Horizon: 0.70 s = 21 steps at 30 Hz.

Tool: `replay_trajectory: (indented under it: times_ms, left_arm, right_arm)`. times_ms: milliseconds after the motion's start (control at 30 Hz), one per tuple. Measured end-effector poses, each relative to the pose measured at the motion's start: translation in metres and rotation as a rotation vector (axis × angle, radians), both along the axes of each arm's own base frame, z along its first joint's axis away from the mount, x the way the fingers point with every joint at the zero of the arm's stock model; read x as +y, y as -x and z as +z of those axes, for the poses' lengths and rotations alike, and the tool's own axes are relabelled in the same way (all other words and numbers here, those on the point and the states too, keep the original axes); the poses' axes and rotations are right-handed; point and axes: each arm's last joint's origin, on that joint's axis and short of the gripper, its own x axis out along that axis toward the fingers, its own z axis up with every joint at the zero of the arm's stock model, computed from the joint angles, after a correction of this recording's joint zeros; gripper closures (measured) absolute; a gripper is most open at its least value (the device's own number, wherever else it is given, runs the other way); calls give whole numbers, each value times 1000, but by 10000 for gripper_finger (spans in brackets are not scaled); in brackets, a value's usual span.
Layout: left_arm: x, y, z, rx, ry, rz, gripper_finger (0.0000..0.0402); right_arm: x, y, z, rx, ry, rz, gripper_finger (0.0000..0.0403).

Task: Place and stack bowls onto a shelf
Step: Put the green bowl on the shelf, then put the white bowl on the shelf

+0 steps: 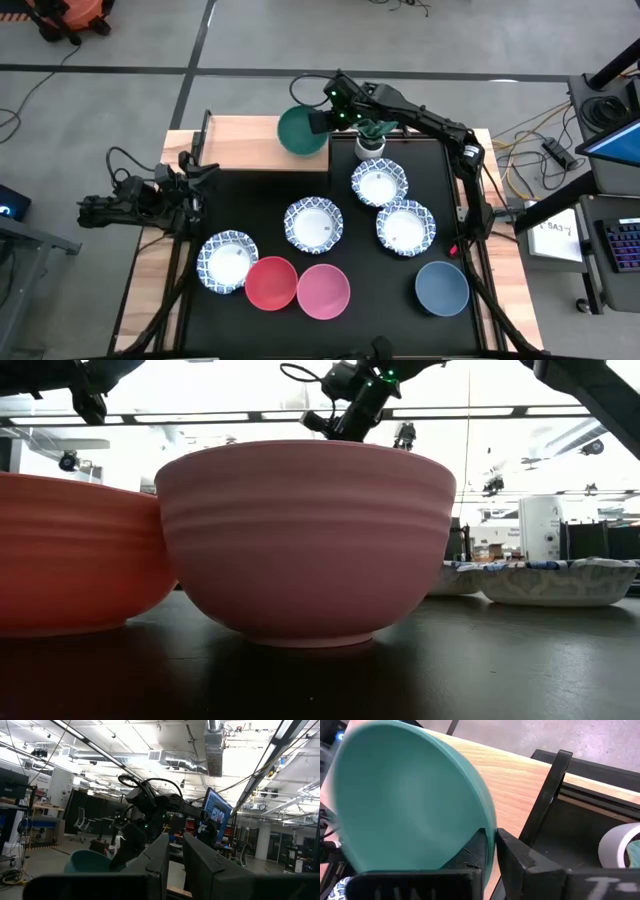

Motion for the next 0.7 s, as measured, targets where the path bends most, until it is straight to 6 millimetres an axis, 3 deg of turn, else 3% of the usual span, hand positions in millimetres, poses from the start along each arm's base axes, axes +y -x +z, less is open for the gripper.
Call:
replay_trajectory:
  times_ms: [467,700]
  left_arm:
    - [0,0,0,-1,0,0,364]
    - [0,0,0,-1,0,0,364]
  right_arm:
    - [-1,0,0,0,4,2,286]
    - [3,8,14,-20,36,25,264]
